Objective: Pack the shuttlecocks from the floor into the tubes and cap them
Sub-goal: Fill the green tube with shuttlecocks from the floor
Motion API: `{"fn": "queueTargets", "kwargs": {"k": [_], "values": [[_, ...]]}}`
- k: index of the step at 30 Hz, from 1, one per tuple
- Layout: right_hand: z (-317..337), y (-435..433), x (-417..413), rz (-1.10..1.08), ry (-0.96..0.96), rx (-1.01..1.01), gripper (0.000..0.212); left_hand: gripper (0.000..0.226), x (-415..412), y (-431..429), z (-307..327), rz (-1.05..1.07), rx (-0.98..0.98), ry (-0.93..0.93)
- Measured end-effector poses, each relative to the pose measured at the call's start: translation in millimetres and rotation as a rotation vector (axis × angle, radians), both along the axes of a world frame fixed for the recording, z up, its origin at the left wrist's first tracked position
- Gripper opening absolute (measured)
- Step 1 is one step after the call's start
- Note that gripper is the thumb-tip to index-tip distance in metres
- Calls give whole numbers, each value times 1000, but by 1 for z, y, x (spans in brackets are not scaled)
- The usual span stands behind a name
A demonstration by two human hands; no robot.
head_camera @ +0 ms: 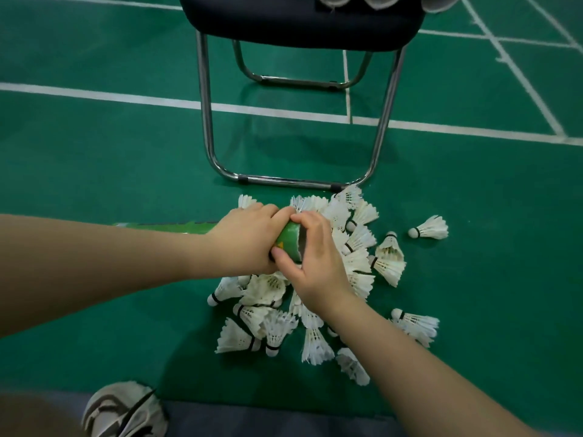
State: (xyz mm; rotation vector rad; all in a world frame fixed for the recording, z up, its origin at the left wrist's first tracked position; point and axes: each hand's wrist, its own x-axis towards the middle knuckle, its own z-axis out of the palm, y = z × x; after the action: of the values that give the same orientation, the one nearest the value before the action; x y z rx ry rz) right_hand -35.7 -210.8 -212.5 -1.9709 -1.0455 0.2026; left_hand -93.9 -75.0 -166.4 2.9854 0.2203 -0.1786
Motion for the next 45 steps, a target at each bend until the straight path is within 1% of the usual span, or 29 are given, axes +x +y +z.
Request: {"fn": "queueTargets", "kwargs": {"k": [2,4,6,7,8,9,11,12,14,16,19,21,22,23,25,26,27,30,32,35,37,39,42,43,45], "values": [[-4,1,0,37,4,-20,59,70,-2,3,-3,16,-18,18],[-8,0,3,44,51,-27,74,74,-4,4,-5,26,1,49],[-14,-3,8,-32,92,-42,86,78,-4,7,-4,54,14,63],[-19,-5,11,-81,86,-92,89,79,-3,10,-3,78,17,64],[-25,-8,14,-116,55,-188,89,79,-2,12,-2,105,16,64],[-32,-11,16,-129,1,-315,85,79,-2,15,-1,129,12,62],[-48,-16,18,-100,-112,-564,64,78,-3,17,1,164,1,60],[-54,-17,18,-83,-133,-656,54,77,-4,18,1,171,-2,60],[-60,-14,17,-79,-130,-755,38,75,-7,20,0,177,-11,67],[-62,-10,17,-119,-136,-766,28,74,-9,24,-2,191,-17,72],[-56,-7,22,-258,-123,-696,28,75,-10,28,-3,214,-13,76],[-49,-7,28,-376,-75,-559,27,76,-10,30,-4,224,-22,73],[-45,-7,32,-439,-5,-451,24,77,-9,30,-5,227,-26,74],[-39,-7,36,-507,124,-299,22,77,-9,30,-6,228,-29,73],[-26,-5,40,-602,464,52,32,78,-7,30,-7,227,-36,69],[-19,-5,42,-630,548,187,37,78,-6,29,-7,225,-38,66],[-12,-5,42,-642,565,277,39,78,-5,27,-7,222,-40,63],[10,1,36,-530,592,451,34,76,-2,22,-7,205,-43,53],[23,6,29,-384,607,422,31,75,-1,19,-6,194,-49,46],[36,12,19,-151,624,179,33,76,-1,15,-4,194,-71,33],[44,11,18,-7,664,67,39,76,-2,14,-1,206,-87,11],[55,7,22,149,721,-71,40,76,-3,14,4,222,-97,-12],[66,5,28,393,747,-352,19,74,-6,8,10,159,-96,-29],[65,7,29,458,741,-426,18,74,-7,3,10,112,-76,-17],[58,11,28,539,701,-544,33,75,-8,-6,10,28,1,25]]}}
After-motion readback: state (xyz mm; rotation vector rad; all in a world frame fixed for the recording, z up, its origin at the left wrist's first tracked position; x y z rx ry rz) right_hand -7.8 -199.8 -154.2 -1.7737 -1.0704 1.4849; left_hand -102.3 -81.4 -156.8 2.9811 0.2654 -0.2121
